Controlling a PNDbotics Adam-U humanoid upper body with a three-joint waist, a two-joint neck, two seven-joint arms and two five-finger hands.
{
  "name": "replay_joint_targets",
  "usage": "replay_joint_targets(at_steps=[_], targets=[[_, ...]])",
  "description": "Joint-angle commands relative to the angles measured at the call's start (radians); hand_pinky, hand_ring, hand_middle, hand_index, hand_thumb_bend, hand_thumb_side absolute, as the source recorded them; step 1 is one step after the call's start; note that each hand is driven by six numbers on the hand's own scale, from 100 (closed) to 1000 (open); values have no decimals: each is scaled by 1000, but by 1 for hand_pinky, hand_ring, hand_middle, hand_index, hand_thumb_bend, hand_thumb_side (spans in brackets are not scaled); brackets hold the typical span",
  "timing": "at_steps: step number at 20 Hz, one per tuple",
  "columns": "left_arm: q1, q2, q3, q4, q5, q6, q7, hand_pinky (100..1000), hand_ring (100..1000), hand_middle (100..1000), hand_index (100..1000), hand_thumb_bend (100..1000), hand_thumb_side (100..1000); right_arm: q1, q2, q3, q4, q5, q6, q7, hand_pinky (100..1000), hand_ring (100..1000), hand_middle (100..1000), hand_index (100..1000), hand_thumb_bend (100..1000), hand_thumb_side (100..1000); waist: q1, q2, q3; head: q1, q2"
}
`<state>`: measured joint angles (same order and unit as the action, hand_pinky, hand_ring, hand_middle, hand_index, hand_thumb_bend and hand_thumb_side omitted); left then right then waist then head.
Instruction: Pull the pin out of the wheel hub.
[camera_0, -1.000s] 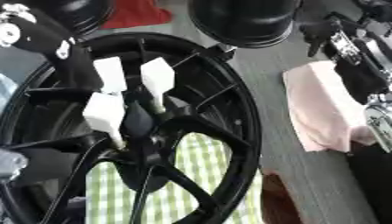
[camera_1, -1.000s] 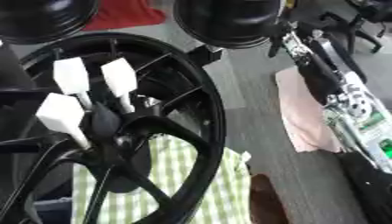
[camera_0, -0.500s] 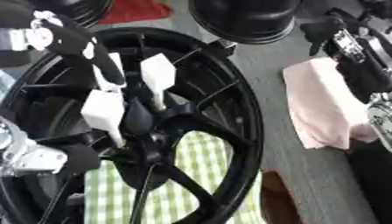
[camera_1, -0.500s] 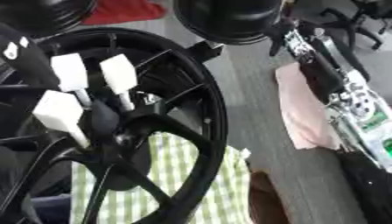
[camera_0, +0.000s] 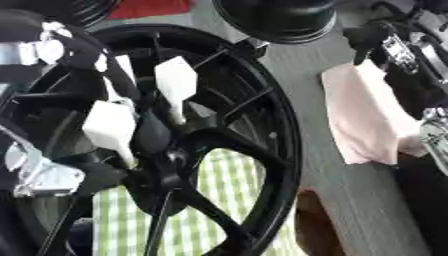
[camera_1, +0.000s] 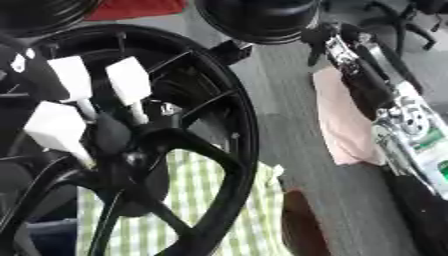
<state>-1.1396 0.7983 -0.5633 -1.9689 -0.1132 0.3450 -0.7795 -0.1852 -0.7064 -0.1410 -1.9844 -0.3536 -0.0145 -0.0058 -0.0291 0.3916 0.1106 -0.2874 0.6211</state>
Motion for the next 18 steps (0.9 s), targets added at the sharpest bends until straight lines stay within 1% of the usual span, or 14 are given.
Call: replay_joint_targets(at_steps=[1,6,8,9,10,14,16,18], targets=[[-7,8,6,6,-22,-9,-6,833,766,758,828,477,484,-10,-15,-7,-16,6,-2,6,959,911,393,651,100,697,-1,-14,-3,4,-16],[2,7,5,28,-48,-29,-8,847,786,775,831,491,462,-11,-12,-6,-16,9,-2,8,960,911,392,652,100,700,-3,-7,-6,9,-22],[5,6,6,41,-59,-35,-7,834,770,760,828,477,432,-12,-10,-6,-16,10,-1,10,960,911,393,652,100,700,-3,-5,-7,10,-23],[7,5,7,47,-64,-37,-5,833,768,759,827,448,422,-13,-9,-6,-16,10,-1,10,960,911,393,652,100,697,-3,-4,-7,11,-23],[8,4,9,54,-68,-39,-2,833,768,758,827,473,423,-13,-8,-6,-16,10,-1,11,960,911,393,652,100,699,-3,-3,-8,12,-23],[14,-1,11,85,-85,-49,9,830,765,755,825,457,395,-14,-4,-6,-16,11,-1,13,961,912,393,652,100,698,-5,0,-13,16,-27],[19,-2,10,100,-94,-54,13,818,745,743,821,448,377,-14,-2,-6,-16,12,-2,14,961,912,393,652,100,699,-6,2,-14,17,-28],[23,-4,9,114,-99,-57,17,817,744,742,820,443,368,-15,-1,-6,-16,12,-1,14,961,912,393,652,100,699,-6,4,-15,18,-29]])
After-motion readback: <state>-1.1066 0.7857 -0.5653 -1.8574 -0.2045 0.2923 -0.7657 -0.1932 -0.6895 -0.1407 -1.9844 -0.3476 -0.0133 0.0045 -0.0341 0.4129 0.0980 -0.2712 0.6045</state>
